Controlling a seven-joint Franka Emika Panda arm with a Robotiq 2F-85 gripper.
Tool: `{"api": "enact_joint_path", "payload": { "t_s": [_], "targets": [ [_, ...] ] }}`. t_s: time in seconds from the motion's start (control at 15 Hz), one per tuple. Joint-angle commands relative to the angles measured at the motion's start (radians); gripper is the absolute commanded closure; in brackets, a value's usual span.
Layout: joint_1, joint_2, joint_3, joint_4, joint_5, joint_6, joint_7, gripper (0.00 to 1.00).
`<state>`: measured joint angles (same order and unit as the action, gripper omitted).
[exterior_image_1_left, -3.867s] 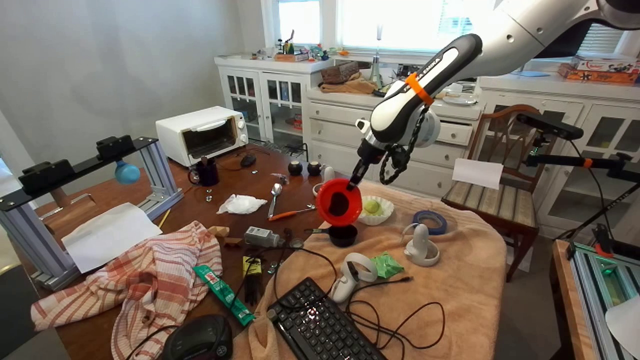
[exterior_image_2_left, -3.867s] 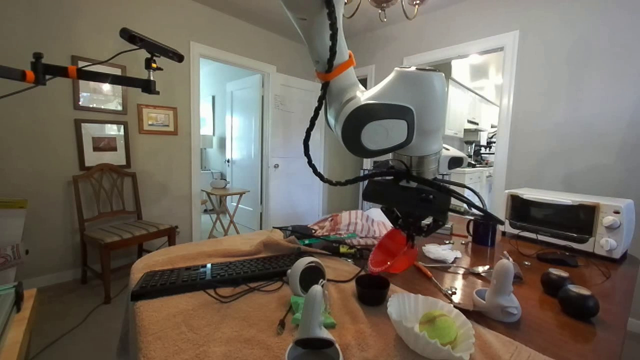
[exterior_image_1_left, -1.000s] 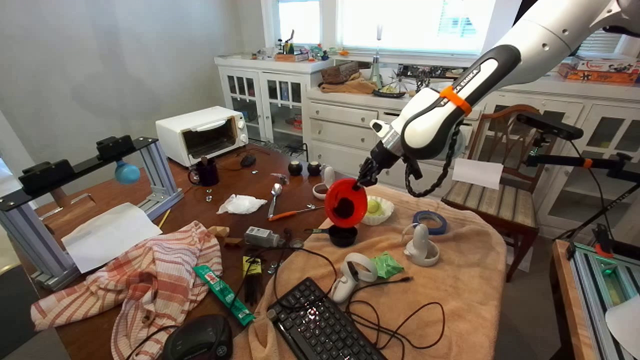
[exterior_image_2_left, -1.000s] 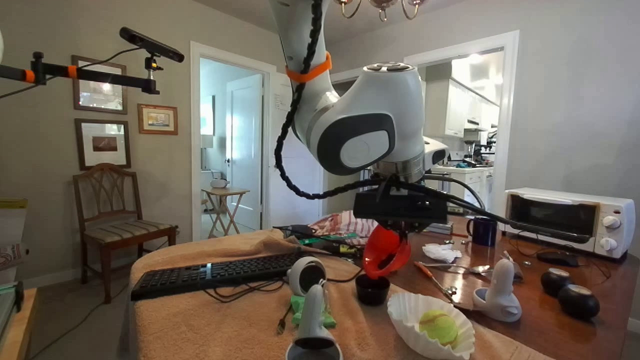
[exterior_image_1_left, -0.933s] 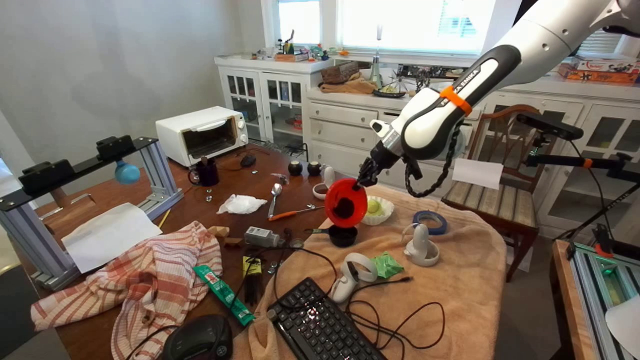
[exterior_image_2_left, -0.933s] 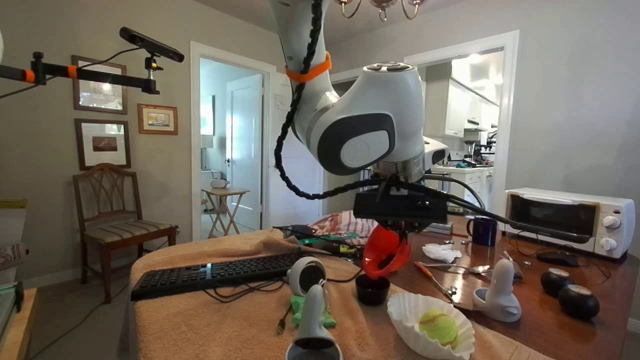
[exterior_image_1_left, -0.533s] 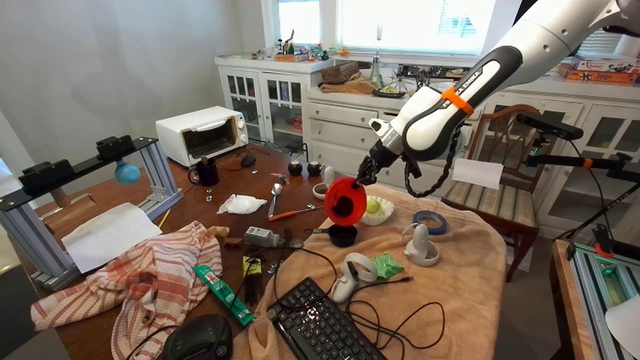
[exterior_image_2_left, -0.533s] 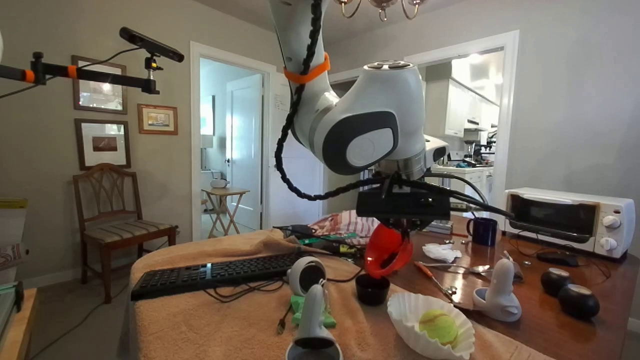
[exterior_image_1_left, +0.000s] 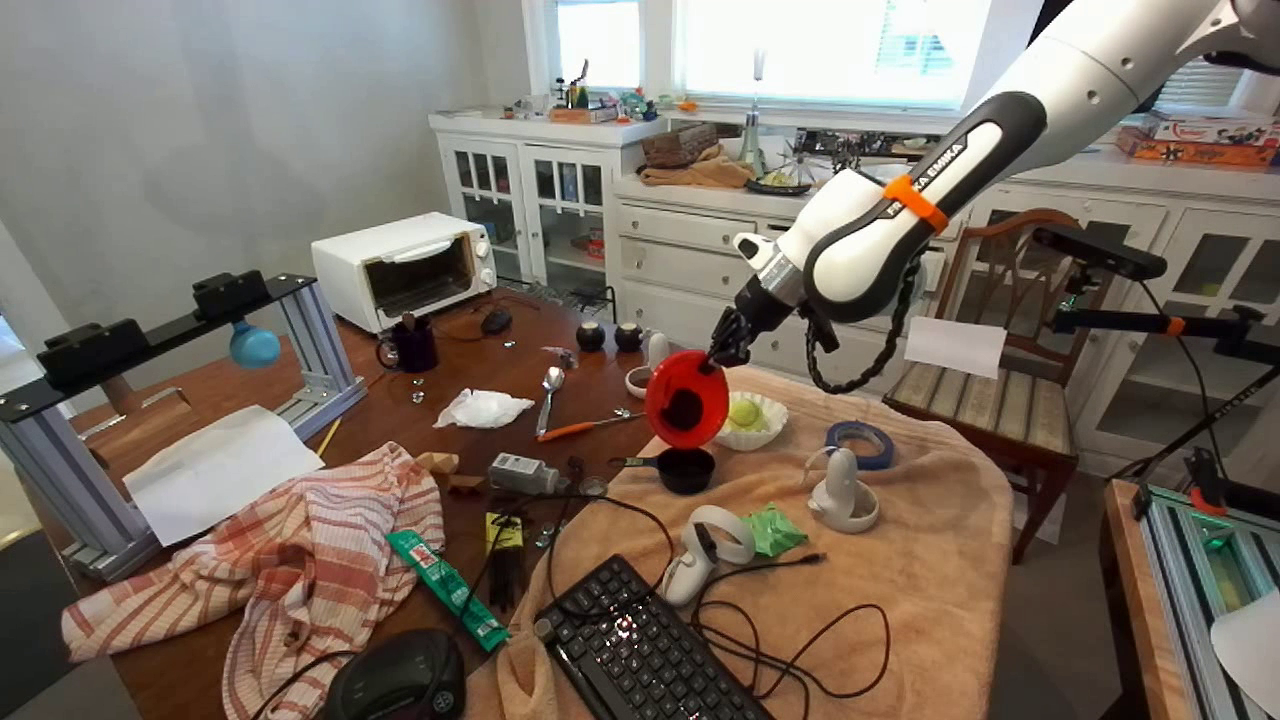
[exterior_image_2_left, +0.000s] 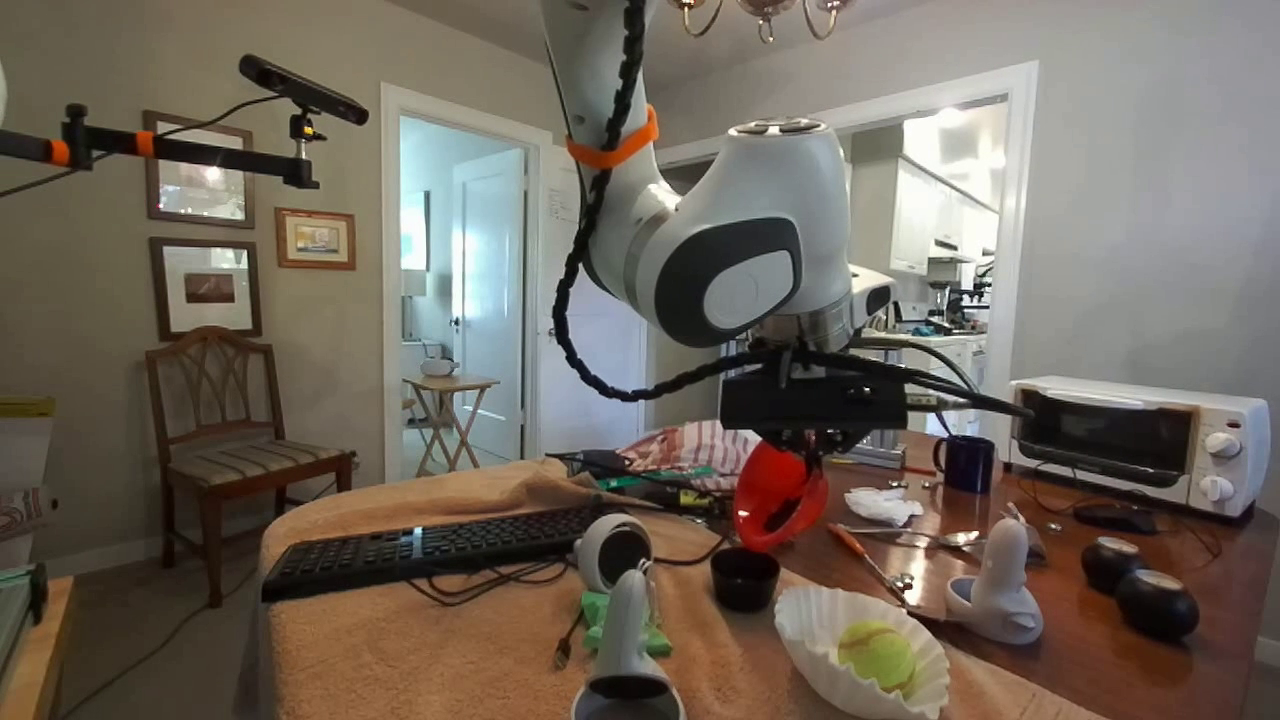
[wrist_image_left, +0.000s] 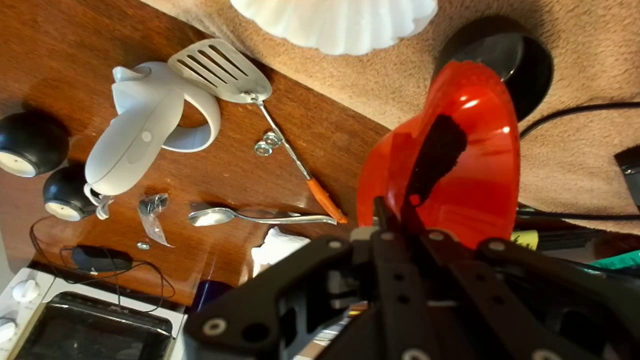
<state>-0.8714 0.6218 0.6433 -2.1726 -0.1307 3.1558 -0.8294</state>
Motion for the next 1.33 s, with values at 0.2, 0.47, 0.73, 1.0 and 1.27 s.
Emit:
{"api": "enact_joint_path", "payload": {
  "t_s": [0.2, 0.47, 0.73, 1.0, 1.27],
  "targets": [
    [0.018, 0.012, -0.013, -0.013, -0.079, 0.064, 0.014, 0.99],
    [0.036, 0.014, -0.034, -0.031, -0.138, 0.155, 0.037, 0.99],
    [0.05, 0.009, -0.044, -0.056, -0.11, 0.203, 0.001, 0.99],
    [0.073, 0.004, -0.067, -0.072, -0.107, 0.221, -0.004, 0.99],
    [0.105, -0.001, -0.108, -0.083, -0.121, 0.225, 0.004, 0.99]
  ]
}}
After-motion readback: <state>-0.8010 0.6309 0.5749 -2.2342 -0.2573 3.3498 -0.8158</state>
